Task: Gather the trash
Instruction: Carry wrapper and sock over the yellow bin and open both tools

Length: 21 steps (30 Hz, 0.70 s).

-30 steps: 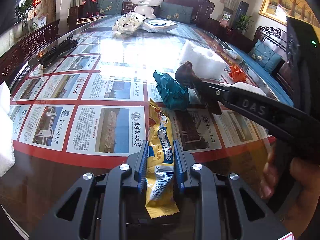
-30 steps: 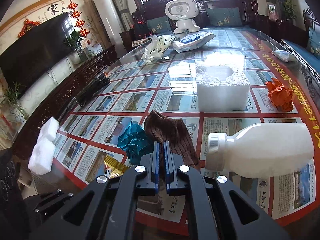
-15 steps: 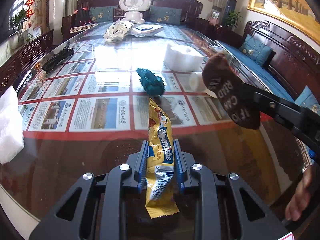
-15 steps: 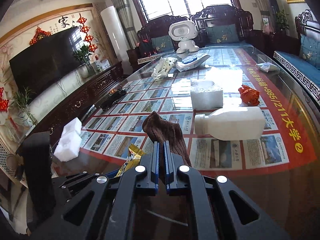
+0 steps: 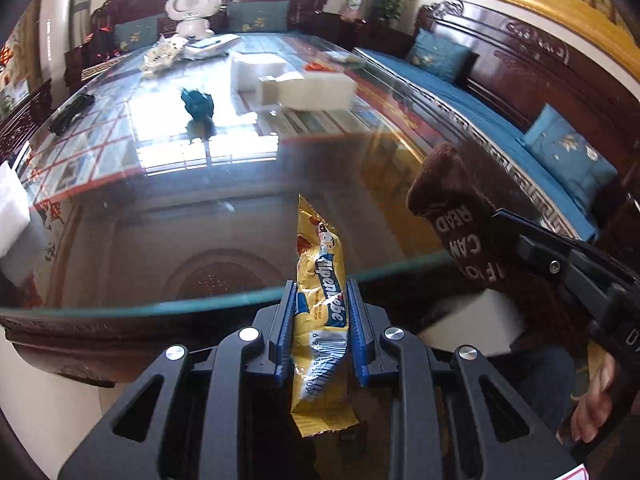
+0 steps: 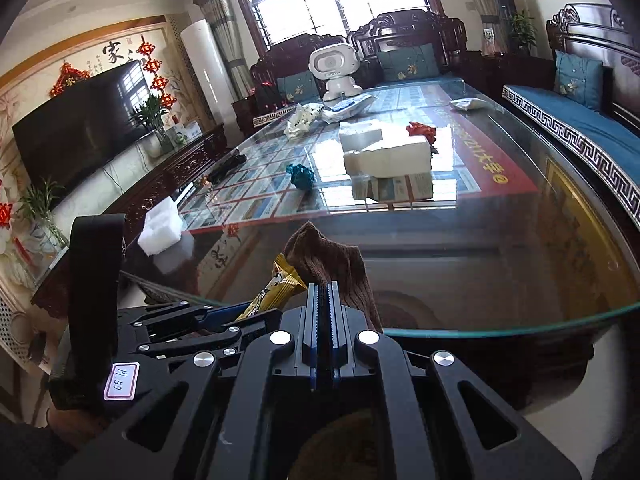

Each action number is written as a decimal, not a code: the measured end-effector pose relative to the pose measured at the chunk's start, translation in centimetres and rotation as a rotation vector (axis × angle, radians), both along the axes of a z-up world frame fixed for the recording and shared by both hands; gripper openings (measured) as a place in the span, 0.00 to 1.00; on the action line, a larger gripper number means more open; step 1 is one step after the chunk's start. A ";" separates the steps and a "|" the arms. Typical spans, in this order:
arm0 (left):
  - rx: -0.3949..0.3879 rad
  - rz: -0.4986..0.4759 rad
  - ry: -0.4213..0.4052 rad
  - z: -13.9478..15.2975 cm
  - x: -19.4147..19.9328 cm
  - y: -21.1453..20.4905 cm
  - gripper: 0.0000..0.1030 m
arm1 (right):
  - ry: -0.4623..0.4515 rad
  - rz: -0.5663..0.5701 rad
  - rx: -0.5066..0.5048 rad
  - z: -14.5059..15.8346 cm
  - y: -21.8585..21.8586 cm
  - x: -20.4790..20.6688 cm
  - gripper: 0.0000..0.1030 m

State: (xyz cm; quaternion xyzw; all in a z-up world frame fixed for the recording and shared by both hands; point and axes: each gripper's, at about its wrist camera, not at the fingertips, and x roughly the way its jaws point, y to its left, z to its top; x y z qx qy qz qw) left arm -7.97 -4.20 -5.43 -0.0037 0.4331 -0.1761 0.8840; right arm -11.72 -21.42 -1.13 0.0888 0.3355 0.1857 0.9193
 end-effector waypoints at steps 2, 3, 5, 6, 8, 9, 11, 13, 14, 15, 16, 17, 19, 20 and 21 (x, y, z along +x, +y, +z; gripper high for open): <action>0.010 -0.028 0.014 -0.9 -1.6 -0.7 0.25 | 0.015 -0.023 -0.018 -1.2 -0.3 -1.7 0.05; 0.018 -0.035 0.019 -1.3 -2.3 -1.0 0.25 | 0.027 -0.028 -0.021 -1.6 -0.2 -2.3 0.05; 0.029 -0.056 0.037 -2.4 -3.6 -1.6 0.25 | 0.053 -0.038 -0.027 -2.8 -0.3 -3.7 0.05; 0.032 -0.065 0.046 -2.9 -4.3 -1.8 0.25 | 0.067 -0.047 -0.033 -3.6 -0.4 -4.5 0.05; 0.053 -0.088 0.058 -4.1 -5.5 -2.2 0.25 | 0.100 -0.066 -0.037 -4.9 -0.7 -5.6 0.05; 0.068 -0.096 0.063 -4.7 -6.0 -2.5 0.25 | 0.115 -0.075 -0.037 -5.6 -0.9 -6.1 0.05; 0.083 -0.131 0.096 -6.1 -7.0 -3.0 0.25 | 0.154 -0.102 -0.046 -7.4 -1.3 -7.1 0.05; 0.100 -0.163 0.125 -7.6 -7.9 -3.7 0.25 | 0.196 -0.121 -0.050 -9.2 -1.6 -7.7 0.05; 0.103 -0.176 0.137 -8.1 -8.2 -4.0 0.25 | 0.216 -0.132 -0.049 -10.0 -1.7 -8.0 0.05; 0.103 -0.190 0.157 -8.9 -8.5 -4.3 0.25 | 0.236 -0.139 -0.048 -10.7 -1.9 -8.4 0.05; 0.100 -0.198 0.174 -9.5 -8.8 -4.5 0.25 | 0.255 -0.148 -0.051 -11.5 -2.1 -8.6 0.05; 0.097 -0.209 0.188 -10.0 -9.0 -4.7 0.25 | 0.271 -0.159 -0.049 -12.1 -2.3 -8.8 0.05; 0.098 -0.222 0.211 -11.0 -9.1 -5.1 0.25 | 0.302 -0.172 -0.052 -13.1 -2.6 -9.2 0.05; 0.101 -0.230 0.224 -11.5 -9.2 -5.4 0.25 | 0.312 -0.178 -0.052 -13.7 -2.7 -9.3 0.05; 0.104 -0.236 0.235 -12.0 -9.4 -5.6 0.25 | 0.326 -0.179 -0.054 -14.2 -2.8 -9.4 0.05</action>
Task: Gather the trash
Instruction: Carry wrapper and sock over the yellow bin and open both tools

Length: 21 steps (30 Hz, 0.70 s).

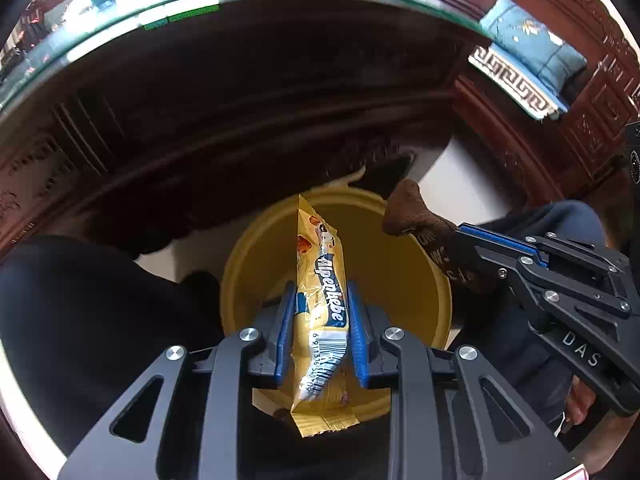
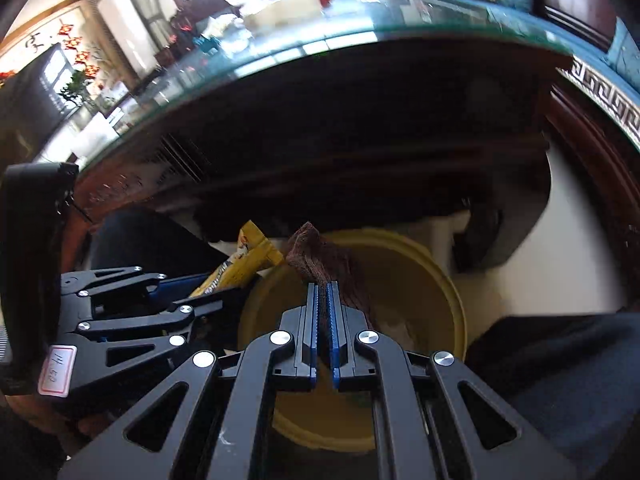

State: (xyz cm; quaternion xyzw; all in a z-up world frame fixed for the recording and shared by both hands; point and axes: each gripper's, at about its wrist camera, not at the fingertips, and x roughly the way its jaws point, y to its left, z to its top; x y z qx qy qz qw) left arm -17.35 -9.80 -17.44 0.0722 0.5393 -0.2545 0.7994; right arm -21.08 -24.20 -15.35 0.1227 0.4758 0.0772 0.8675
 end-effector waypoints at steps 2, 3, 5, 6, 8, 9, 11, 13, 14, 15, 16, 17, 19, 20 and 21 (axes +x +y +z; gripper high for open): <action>0.004 -0.010 0.025 -1.0 -0.1 -0.4 0.25 | 0.023 -0.003 0.000 -0.8 0.0 0.0 0.05; 0.008 -0.011 0.036 -1.5 -0.1 -0.6 0.25 | 0.034 -0.005 0.000 -1.2 0.0 0.0 0.05; 0.021 -0.019 0.047 -2.3 -0.3 -1.0 0.25 | 0.054 -0.010 -0.003 -2.1 -0.2 0.1 0.05; 0.025 -0.020 0.052 -2.5 -0.3 -1.3 0.25 | 0.065 -0.011 -0.007 -2.4 -0.3 0.2 0.05; 0.031 -0.028 0.060 -2.9 -0.3 -1.6 0.25 | 0.091 -0.015 -0.016 -3.1 -0.4 0.2 0.06; 0.034 -0.030 0.062 -3.1 -0.4 -1.5 0.25 | 0.099 -0.023 -0.018 -3.4 -0.5 0.1 0.09; 0.042 -0.035 0.069 -3.4 -0.3 -1.7 0.25 | 0.102 -0.042 -0.019 -3.8 -0.8 0.0 0.19; 0.047 -0.042 0.074 -3.7 -0.2 -1.9 0.25 | 0.094 -0.055 -0.021 -3.9 -0.8 0.0 0.23; 0.051 -0.045 0.077 -3.8 -0.2 -2.0 0.25 | 0.096 -0.056 -0.025 -3.9 -0.9 0.0 0.26; 0.053 -0.049 0.082 -4.1 -0.2 -2.2 0.25 | 0.095 -0.056 -0.025 -3.9 -1.0 0.2 0.30; 0.054 -0.053 0.087 -4.2 -0.2 -2.4 0.25 | 0.095 -0.055 -0.027 -4.0 -1.1 0.2 0.33; 0.058 -0.059 0.095 -4.5 -0.1 -2.6 0.25 | 0.095 -0.055 -0.028 -4.0 -1.1 0.2 0.33; 0.060 -0.070 0.103 -4.7 -0.1 -2.8 0.25 | 0.094 -0.056 -0.034 -3.8 -1.3 0.3 0.33; 0.063 -0.074 0.105 -4.8 -0.2 -2.9 0.25 | 0.093 -0.060 -0.036 -3.8 -1.4 0.3 0.33; 0.064 -0.079 0.107 -4.8 -0.3 -3.0 0.25 | 0.093 -0.065 -0.037 -3.7 -1.5 0.3 0.33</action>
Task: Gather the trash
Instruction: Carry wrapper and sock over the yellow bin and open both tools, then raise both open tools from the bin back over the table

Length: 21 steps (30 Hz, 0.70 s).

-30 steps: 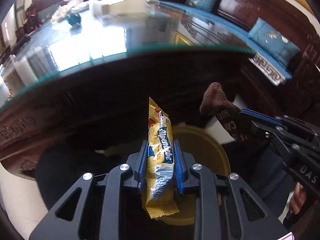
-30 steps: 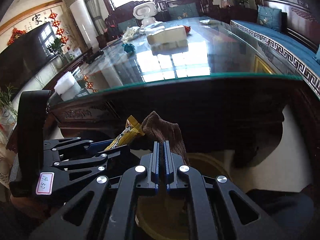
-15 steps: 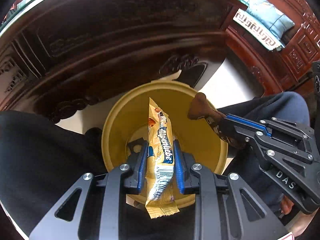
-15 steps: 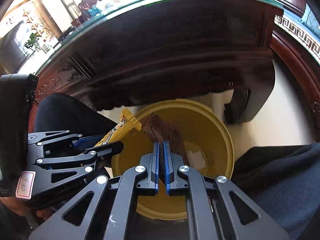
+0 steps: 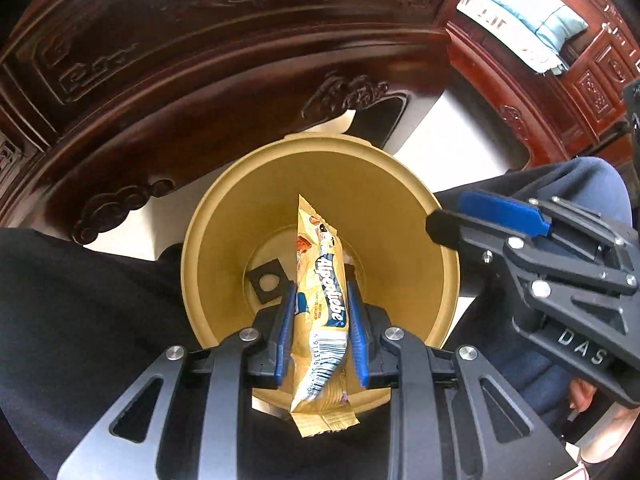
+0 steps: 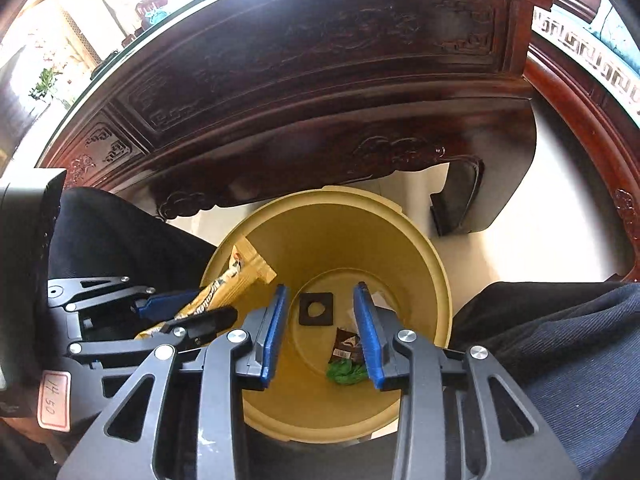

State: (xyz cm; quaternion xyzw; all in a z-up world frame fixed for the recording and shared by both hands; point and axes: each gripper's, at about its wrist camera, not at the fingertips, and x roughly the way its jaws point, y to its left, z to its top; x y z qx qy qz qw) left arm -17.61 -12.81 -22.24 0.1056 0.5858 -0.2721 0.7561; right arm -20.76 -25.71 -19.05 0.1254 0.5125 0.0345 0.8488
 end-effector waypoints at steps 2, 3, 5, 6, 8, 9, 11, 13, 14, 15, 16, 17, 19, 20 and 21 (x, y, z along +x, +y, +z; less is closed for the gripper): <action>-0.005 -0.012 0.010 -0.1 -0.1 -0.3 0.25 | 0.002 -0.005 0.000 0.0 -0.3 0.1 0.33; -0.007 -0.016 0.015 -0.1 -0.2 -0.4 0.27 | 0.002 -0.008 0.000 0.1 -0.5 0.1 0.33; -0.022 -0.024 0.017 0.2 -0.3 -0.4 0.45 | -0.001 -0.015 0.000 0.2 -0.8 0.0 0.33; -0.028 -0.029 0.012 0.4 -0.3 -0.5 0.57 | -0.003 -0.017 0.000 0.3 -1.0 0.0 0.33; -0.033 -0.038 -0.003 0.7 -0.5 -0.6 0.58 | -0.007 -0.024 -0.002 0.4 -1.2 0.0 0.33; -0.036 -0.043 -0.004 0.8 -0.6 -0.6 0.58 | -0.009 -0.025 -0.002 0.5 -1.3 0.0 0.33; -0.039 -0.046 -0.010 1.0 -0.7 -0.7 0.58 | -0.013 -0.027 0.000 0.6 -1.4 0.0 0.33; -0.040 -0.049 -0.012 1.1 -0.7 -0.7 0.58 | -0.019 -0.024 0.001 0.8 -1.3 -0.1 0.33; -0.039 -0.048 -0.015 1.2 -0.8 -0.8 0.58 | -0.022 -0.022 0.002 0.9 -1.2 -0.1 0.33; -0.038 -0.046 -0.021 1.4 -0.8 -0.8 0.58 | -0.024 -0.020 0.004 0.9 -1.2 -0.1 0.33; -0.038 -0.042 -0.028 1.6 -0.8 -0.7 0.58 | -0.027 -0.015 0.007 1.1 -1.0 -0.1 0.33; -0.039 -0.038 -0.043 2.0 -0.8 -0.6 0.58 | -0.033 -0.011 0.008 1.3 -0.9 -0.1 0.33; -0.045 -0.023 -0.079 3.1 -0.6 -0.2 0.58 | -0.053 -0.005 0.009 1.9 -0.8 -0.1 0.33; -0.049 -0.014 -0.100 3.7 -0.5 0.0 0.58 | -0.064 -0.001 0.008 2.4 -0.7 -0.1 0.33; -0.056 -0.002 -0.120 4.4 -0.3 0.3 0.58 | -0.077 -0.001 0.007 2.8 -0.6 -0.1 0.33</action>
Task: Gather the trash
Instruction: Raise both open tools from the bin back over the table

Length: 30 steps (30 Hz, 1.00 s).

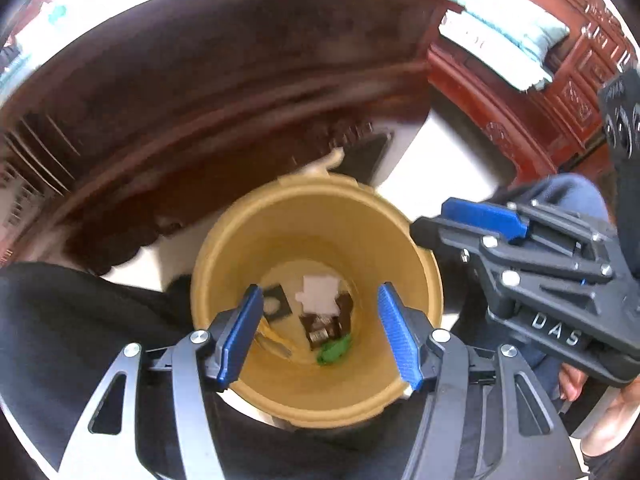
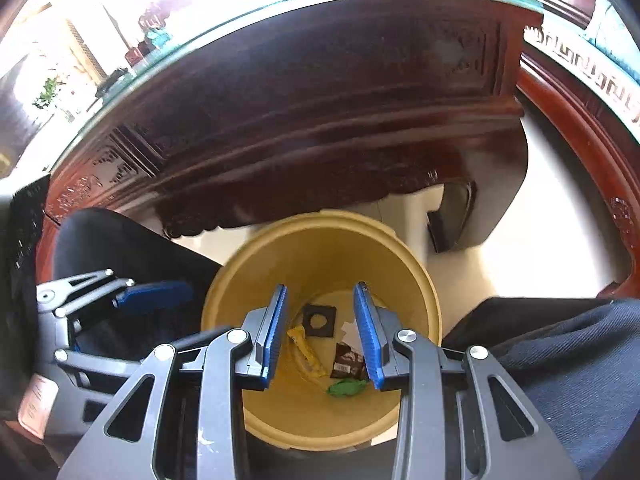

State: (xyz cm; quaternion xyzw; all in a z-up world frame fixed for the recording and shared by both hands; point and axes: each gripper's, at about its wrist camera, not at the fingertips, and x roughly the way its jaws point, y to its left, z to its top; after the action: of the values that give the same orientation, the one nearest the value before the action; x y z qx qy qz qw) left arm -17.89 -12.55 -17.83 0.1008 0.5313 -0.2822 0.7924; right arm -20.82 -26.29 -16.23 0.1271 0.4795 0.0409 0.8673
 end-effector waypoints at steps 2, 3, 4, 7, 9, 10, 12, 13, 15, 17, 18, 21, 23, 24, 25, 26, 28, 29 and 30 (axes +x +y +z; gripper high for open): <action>-0.022 0.029 -0.036 1.5 0.5 0.8 0.58 | -0.032 -0.001 0.000 1.1 0.1 0.2 0.33; -0.029 0.042 -0.054 2.2 0.7 1.1 0.58 | -0.047 -0.002 -0.007 1.7 0.2 0.2 0.33; -0.035 0.055 -0.072 2.8 0.9 1.6 0.58 | -0.058 -0.001 -0.010 2.1 0.3 0.3 0.33; -0.050 0.101 -0.116 4.4 1.5 3.2 0.58 | -0.092 -0.005 -0.022 3.5 0.3 0.1 0.33; -0.051 0.134 -0.142 5.2 1.8 4.2 0.58 | -0.108 -0.015 -0.027 4.2 0.3 0.1 0.33; -0.053 0.149 -0.152 5.5 1.9 4.6 0.58 | -0.118 -0.016 -0.024 4.7 0.3 0.0 0.33; -0.059 0.175 -0.166 6.1 2.1 5.4 0.58 | -0.142 -0.013 -0.020 5.7 0.4 0.0 0.33; -0.066 0.190 -0.173 6.6 2.2 5.7 0.58 | -0.152 -0.006 -0.019 6.2 0.6 0.1 0.33; -0.080 0.205 -0.185 7.4 2.4 6.1 0.58 | -0.175 0.014 -0.015 7.2 1.1 0.5 0.33; -0.085 0.221 -0.213 8.6 3.0 6.4 0.58 | -0.197 0.038 -0.014 8.3 1.6 1.1 0.33; -0.085 0.226 -0.224 9.1 3.3 6.4 0.58 | -0.208 0.052 -0.013 8.9 1.9 1.6 0.33; -0.095 0.247 -0.254 11.0 4.8 6.4 0.58 | -0.236 0.078 -0.010 10.4 2.4 3.3 0.33; -0.098 0.271 -0.274 12.2 6.4 6.6 0.58 | -0.252 0.092 -0.007 11.5 2.6 4.7 0.33; -0.099 0.281 -0.283 12.7 7.2 6.7 0.58 | -0.264 0.101 0.000 12.0 2.7 5.6 0.33; -0.099 0.290 -0.290 13.1 7.9 6.7 0.58 | -0.271 0.110 0.004 12.4 2.8 6.3 0.33; -0.100 0.302 -0.298 13.6 9.0 6.8 0.58 | -0.276 0.117 0.004 12.8 3.0 7.2 0.33; -0.103 0.323 -0.309 14.2 10.8 6.8 0.58 | -0.286 0.125 0.003 13.3 3.3 9.0 0.33; -0.101 0.335 -0.318 14.7 11.9 7.0 0.58 | -0.288 0.131 0.001 13.6 3.4 9.9 0.33; -0.098 0.349 -0.327 14.9 13.0 7.2 0.58 | -0.291 0.133 0.000 13.7 3.5 10.8 0.33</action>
State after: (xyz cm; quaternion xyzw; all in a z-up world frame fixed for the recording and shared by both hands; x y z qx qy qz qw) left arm -4.90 -5.37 -2.88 0.0133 0.3909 -0.1464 0.9086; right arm -10.03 -22.75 -2.48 0.0876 0.3559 0.1163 0.9231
